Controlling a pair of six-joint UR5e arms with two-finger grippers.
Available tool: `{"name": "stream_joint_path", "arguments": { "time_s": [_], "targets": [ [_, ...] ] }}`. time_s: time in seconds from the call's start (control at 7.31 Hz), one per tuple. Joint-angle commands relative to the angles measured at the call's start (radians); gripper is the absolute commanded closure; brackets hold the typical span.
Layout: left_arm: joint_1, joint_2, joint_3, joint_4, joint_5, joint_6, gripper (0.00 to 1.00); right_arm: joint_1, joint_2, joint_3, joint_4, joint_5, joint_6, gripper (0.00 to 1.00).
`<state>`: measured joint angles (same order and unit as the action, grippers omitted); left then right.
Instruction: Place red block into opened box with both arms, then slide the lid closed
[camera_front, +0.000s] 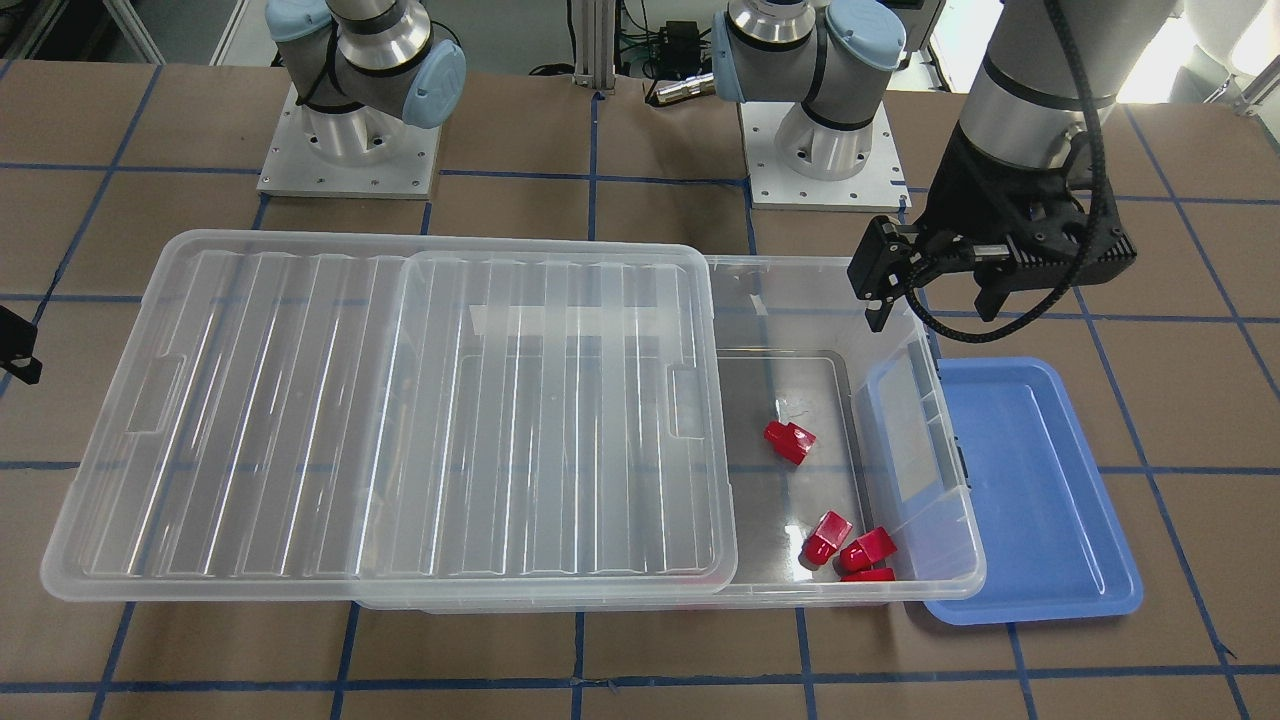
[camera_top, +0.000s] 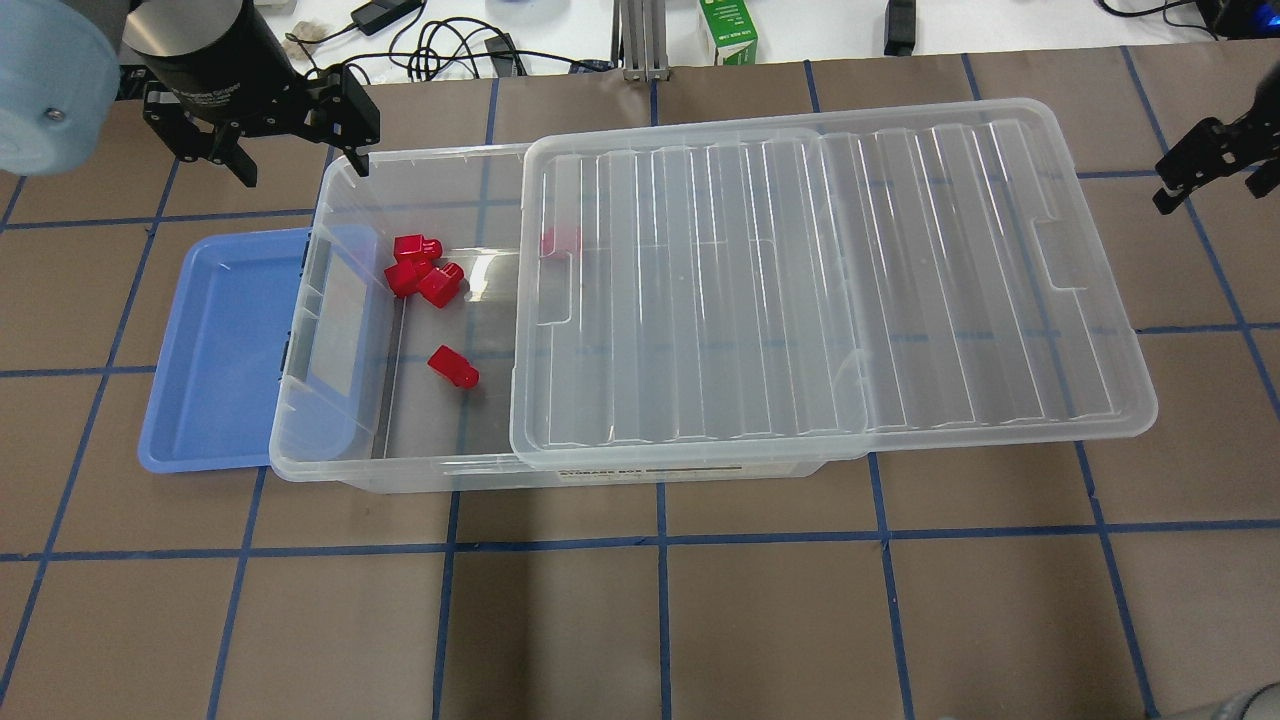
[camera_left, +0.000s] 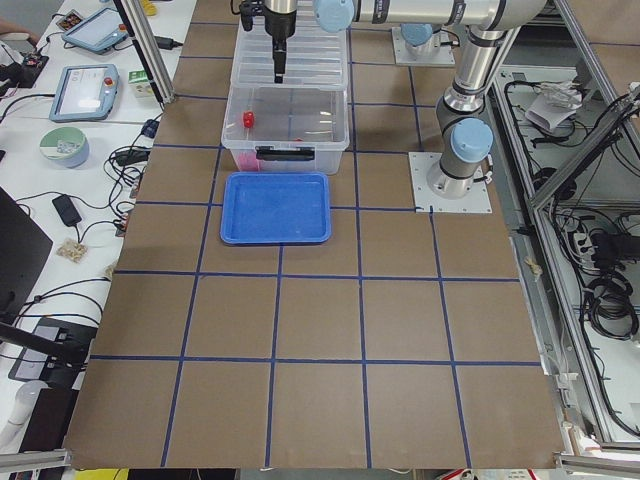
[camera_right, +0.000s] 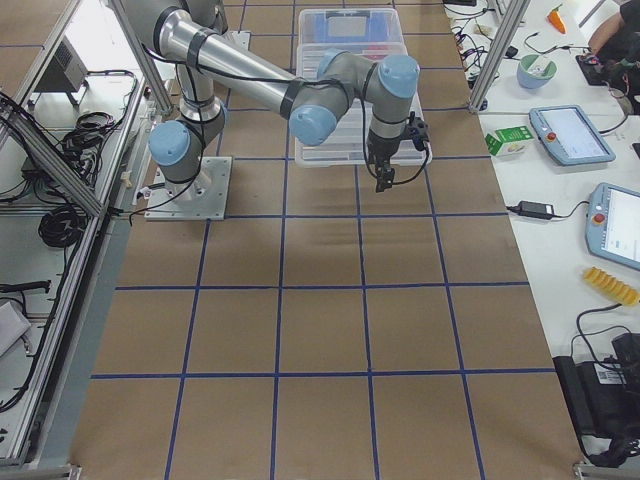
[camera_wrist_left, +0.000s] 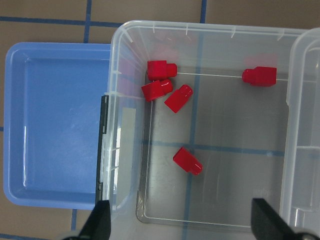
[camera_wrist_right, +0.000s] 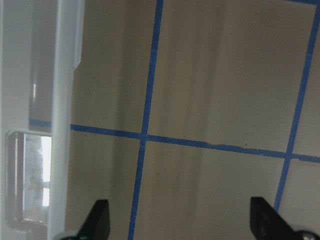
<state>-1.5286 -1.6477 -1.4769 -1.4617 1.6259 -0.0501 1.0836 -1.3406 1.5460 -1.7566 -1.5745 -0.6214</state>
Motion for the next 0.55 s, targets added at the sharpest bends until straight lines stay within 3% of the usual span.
{"name": "stream_joint_path", "arguments": {
  "time_s": [0.0,0.41],
  "targets": [
    [0.033,0.005,0.001,0.001,-0.011,0.013,0.0,-0.004,0.027,0.022,0.0,0.004,0.061,0.0],
    [0.033,0.009,-0.014,0.001,-0.018,0.013,0.0,0.007,0.031,0.046,-0.001,0.005,0.069,0.0]
  ]
}}
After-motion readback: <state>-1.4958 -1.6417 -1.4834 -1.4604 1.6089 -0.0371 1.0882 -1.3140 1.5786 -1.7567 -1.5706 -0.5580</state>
